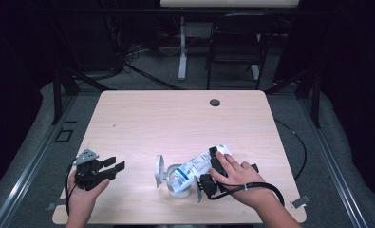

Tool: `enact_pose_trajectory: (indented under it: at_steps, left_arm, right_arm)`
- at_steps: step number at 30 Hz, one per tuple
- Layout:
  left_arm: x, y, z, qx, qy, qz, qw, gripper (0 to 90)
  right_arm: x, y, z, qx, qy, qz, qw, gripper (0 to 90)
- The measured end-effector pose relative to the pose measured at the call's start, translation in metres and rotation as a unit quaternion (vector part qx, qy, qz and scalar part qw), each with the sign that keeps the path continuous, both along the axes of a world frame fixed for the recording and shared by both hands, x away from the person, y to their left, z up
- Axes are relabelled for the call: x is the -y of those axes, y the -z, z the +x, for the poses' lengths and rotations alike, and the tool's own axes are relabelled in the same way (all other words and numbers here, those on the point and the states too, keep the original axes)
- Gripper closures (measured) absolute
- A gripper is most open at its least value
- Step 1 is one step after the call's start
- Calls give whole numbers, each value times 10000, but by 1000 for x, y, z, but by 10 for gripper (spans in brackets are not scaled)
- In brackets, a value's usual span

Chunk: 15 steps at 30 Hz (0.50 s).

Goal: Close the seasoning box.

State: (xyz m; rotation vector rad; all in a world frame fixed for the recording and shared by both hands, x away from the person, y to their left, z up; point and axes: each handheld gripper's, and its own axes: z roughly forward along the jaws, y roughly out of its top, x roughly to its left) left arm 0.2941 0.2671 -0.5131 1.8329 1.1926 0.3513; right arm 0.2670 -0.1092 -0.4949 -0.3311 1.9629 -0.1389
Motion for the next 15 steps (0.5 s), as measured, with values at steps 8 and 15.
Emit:
enact_pose_trajectory:
  at_steps: [8,15]
  left_arm:
    - [0,0,0,9,-4,-7,10000,516]
    - [0,0,0,10,-5,-9,10000,516]
  right_arm:
    - [0,0,0,12,-20,-23,10000,436]
    - [0,0,0,19,-24,-35,10000,437]
